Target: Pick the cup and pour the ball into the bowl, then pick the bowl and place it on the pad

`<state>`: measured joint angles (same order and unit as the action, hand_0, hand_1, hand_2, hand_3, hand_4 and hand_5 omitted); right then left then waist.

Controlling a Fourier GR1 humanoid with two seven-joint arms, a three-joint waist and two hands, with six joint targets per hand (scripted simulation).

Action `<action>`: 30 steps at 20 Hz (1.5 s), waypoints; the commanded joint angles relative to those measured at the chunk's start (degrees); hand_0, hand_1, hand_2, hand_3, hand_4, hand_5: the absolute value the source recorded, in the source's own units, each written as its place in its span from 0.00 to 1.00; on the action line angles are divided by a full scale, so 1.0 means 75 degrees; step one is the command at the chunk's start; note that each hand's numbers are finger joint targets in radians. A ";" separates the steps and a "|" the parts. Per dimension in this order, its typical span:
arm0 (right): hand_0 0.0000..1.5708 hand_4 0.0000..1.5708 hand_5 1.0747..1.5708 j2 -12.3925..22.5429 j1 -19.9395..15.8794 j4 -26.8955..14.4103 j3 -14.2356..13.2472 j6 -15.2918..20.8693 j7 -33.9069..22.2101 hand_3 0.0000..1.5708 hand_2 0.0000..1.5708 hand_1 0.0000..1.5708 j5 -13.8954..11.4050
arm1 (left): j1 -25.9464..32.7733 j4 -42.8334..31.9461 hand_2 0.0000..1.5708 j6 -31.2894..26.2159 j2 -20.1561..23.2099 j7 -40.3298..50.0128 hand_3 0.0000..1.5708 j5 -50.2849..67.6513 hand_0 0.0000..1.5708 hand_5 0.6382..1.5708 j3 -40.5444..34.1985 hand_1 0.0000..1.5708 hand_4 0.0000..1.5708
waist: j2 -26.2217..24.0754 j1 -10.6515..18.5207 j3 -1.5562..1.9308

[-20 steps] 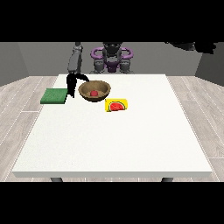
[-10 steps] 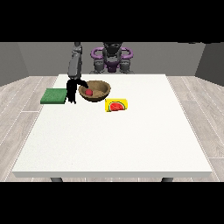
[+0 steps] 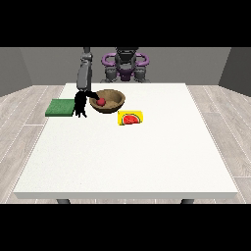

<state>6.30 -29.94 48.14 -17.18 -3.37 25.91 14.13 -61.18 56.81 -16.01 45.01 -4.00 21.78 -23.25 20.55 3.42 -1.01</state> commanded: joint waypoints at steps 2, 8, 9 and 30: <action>0.00 0.28 1.00 -0.0689 -0.0641 -0.0443 0.0419 0.0971 -0.0698 0.00 0.00 0.00 -0.0372 | -0.0335 -0.0086 0.00 0.0169 -0.0156 0.0224 0.00 0.0053 0.00 0.97 0.0111 0.00 0.00 | 0.0113 0.0301 0.0136; 0.00 0.26 1.00 -0.0822 -0.0416 -0.0620 0.0715 0.1559 -0.0471 0.00 0.00 0.00 -0.0304 | -0.0542 -0.0086 0.00 -0.0192 0.0042 0.0398 0.00 0.0247 0.00 0.96 0.0115 0.00 0.00 | 0.0147 0.0693 0.0143; 0.00 0.27 0.99 -0.0822 -0.0406 -0.0567 0.0682 0.1431 -0.0609 0.00 0.00 0.00 -0.0417 | -0.0474 -0.0129 0.00 -0.0108 0.0179 0.0239 0.00 0.0100 0.00 0.96 0.0073 0.00 0.00 | 0.0299 0.0547 0.0140; 1.00 0.80 0.83 0.0825 -0.0881 0.1475 0.2257 0.1959 -0.5851 1.00 1.00 1.00 -0.2403 | 0.1227 -0.2636 0.00 -0.0955 0.1326 -0.1013 0.00 -0.0027 0.00 0.97 -0.0828 0.00 0.00 | -0.1347 -0.1222 0.0126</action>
<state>10.14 -35.62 56.93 -0.33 15.41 -12.90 -4.90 -53.70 40.00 -22.46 52.18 -10.16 21.74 -27.95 11.14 -2.42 -0.25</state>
